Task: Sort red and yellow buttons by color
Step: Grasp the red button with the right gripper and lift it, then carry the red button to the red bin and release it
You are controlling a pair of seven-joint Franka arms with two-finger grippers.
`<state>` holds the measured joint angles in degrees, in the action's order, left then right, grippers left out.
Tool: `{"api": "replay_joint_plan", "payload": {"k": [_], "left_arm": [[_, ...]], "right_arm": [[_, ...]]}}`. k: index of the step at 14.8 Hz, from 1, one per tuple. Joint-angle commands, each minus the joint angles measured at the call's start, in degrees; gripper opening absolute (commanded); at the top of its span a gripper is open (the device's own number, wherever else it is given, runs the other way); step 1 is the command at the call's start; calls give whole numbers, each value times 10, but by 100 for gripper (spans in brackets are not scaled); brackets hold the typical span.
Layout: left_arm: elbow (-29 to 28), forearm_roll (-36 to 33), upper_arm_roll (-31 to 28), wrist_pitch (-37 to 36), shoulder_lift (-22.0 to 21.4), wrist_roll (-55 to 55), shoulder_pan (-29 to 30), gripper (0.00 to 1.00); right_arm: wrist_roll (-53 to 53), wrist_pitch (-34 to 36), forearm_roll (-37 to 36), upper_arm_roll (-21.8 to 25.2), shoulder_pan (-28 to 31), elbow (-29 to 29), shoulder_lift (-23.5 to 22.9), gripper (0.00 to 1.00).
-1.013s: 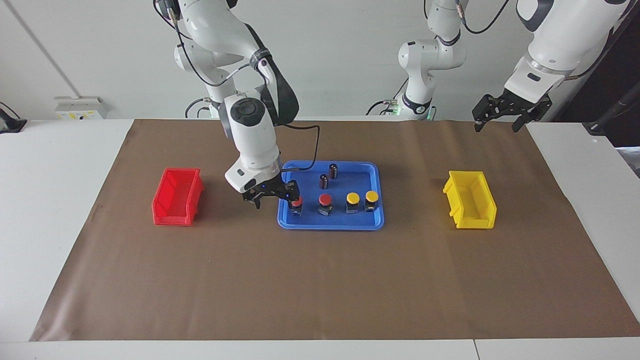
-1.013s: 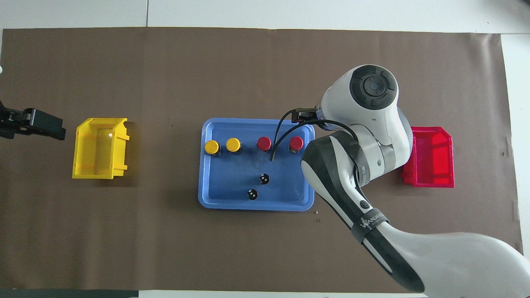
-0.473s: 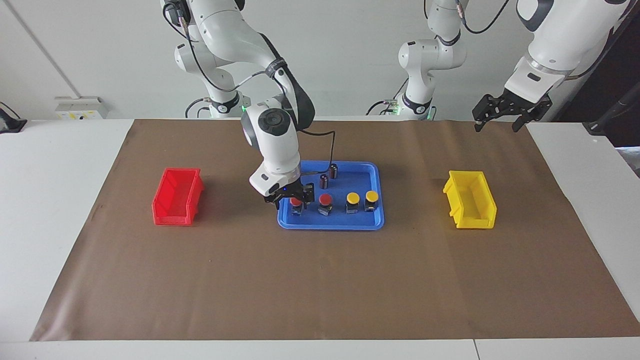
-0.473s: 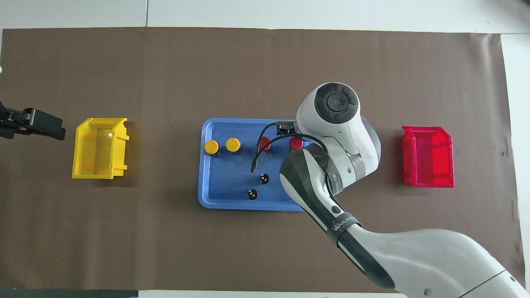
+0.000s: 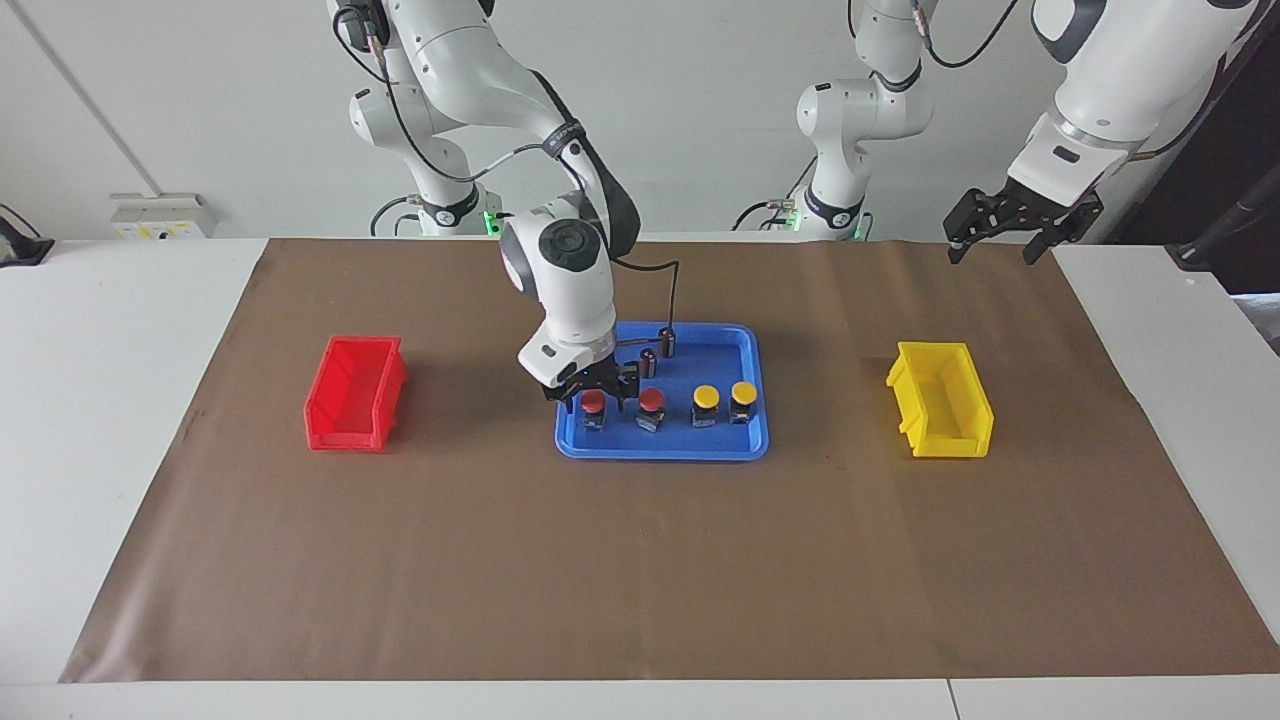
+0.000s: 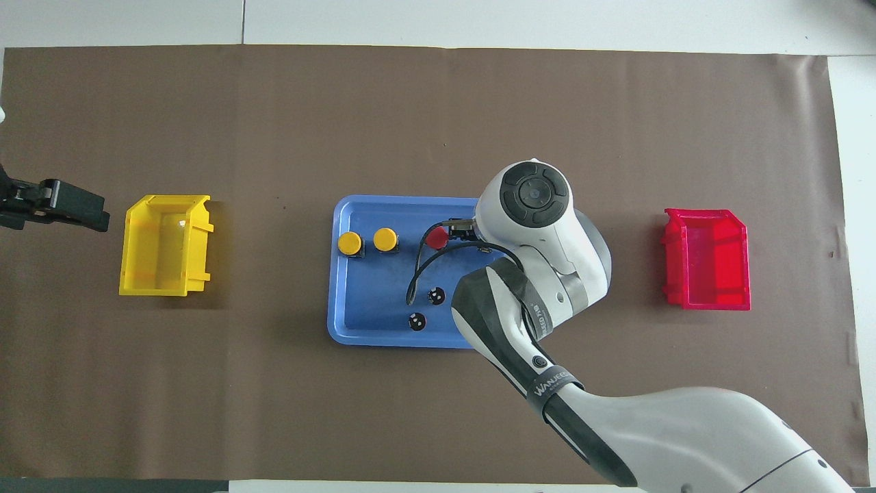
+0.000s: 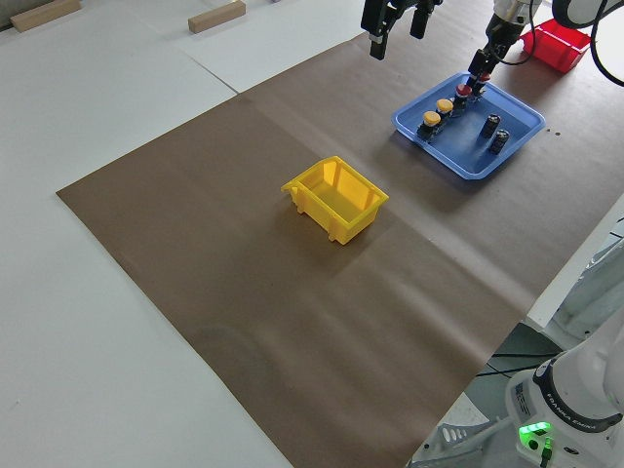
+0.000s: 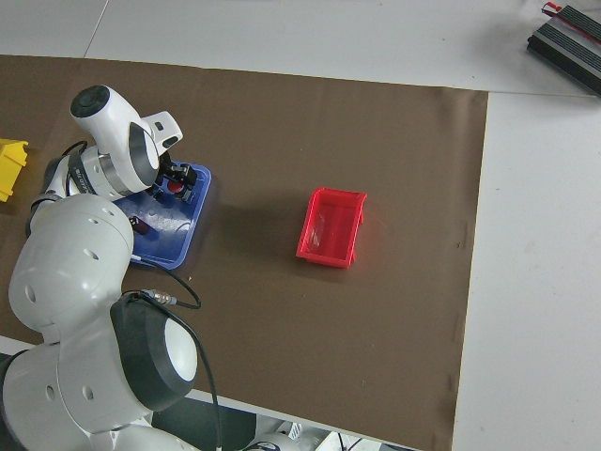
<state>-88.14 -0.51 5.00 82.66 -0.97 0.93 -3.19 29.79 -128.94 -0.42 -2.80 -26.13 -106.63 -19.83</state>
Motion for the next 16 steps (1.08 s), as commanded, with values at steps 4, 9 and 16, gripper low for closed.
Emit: {"api": "replay_joint_plan", "payload": {"k": [4,9,16], "left_arm": [[-18,-4,5,-3,-18,2,1,100],[-17,12,1,51,-15,12,3,100],[-22,14,1,44,-17,26,0,100]], "right_arm": [[-1,13,-12,0,1,-14,16,31],[-73,168,-10,4,36,87,50,12],[-419,209,-2,5,293,-84,223,14]]}}
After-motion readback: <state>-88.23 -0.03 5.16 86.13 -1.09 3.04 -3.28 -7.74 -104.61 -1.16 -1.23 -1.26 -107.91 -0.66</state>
